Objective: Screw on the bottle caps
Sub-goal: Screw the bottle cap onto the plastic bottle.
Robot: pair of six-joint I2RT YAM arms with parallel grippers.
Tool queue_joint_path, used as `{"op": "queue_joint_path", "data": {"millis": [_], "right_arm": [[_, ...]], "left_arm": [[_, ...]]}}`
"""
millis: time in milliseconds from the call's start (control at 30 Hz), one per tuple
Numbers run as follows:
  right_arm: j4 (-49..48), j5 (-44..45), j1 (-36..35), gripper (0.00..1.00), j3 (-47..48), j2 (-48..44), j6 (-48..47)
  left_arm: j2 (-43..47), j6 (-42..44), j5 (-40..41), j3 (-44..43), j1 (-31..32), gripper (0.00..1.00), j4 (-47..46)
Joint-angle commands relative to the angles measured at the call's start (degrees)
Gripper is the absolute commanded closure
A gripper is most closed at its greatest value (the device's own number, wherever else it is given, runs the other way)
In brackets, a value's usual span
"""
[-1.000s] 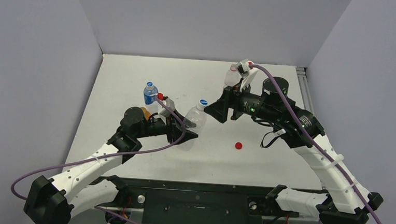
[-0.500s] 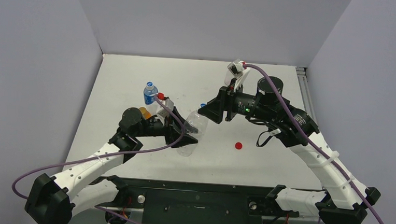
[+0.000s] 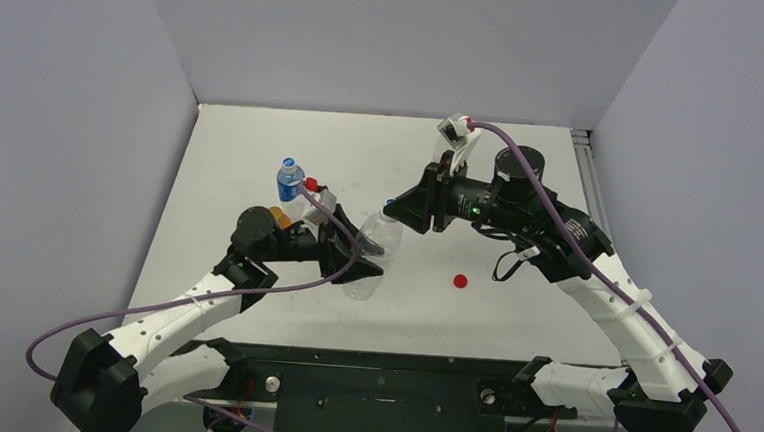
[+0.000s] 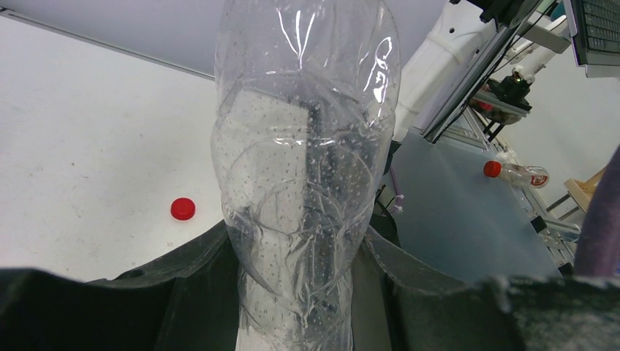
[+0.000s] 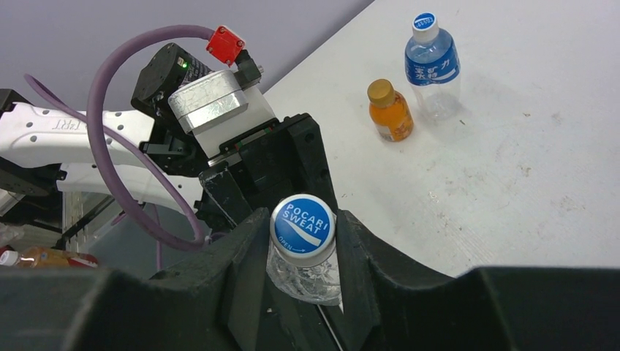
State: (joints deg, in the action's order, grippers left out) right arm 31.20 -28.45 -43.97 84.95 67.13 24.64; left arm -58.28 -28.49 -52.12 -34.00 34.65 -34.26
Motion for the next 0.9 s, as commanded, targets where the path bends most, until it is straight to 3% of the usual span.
{"op": "queue_joint_path", "data": {"millis": [0, 133, 233, 433, 567, 733, 867], "right_arm": [[-2.5, -0.98, -1.21, 0.68, 1.15, -0.1, -0.11], [-0.9, 1.55, -1.37, 0.9, 1.24, -0.05, 0.1], [1.64, 5.6, -1.55, 1.0, 1.59, 0.7, 1.43], [6.55, 16.81, -1.56, 1.0, 1.49, 2.34, 7.38], [7.72, 21.9, -1.63, 1.0, 0.99, 3.08, 11.83], [8.26, 26.72, -1.84, 1.0, 0.24, 4.22, 16.86], [7.81, 30.05, -2.27, 1.0, -0.43, 4.86, 19.37]], "left_arm": [[-0.76, -1.51, -0.19, -0.69, -0.38, 1.0, -3.35], [-0.58, -1.52, 2.48, -0.95, -0.38, 1.0, -2.15], [-0.04, -0.12, 7.54, -1.83, -0.33, 1.0, 2.17], [1.98, 9.27, 27.38, -5.73, 0.61, 1.0, 13.11], [3.93, 14.25, 41.37, -6.77, 3.92, 1.0, 15.63], [4.01, 24.08, 63.63, -8.24, 13.99, 1.0, 16.54], [2.05, 30.69, 75.72, -9.08, 20.41, 1.0, 14.64]]}}
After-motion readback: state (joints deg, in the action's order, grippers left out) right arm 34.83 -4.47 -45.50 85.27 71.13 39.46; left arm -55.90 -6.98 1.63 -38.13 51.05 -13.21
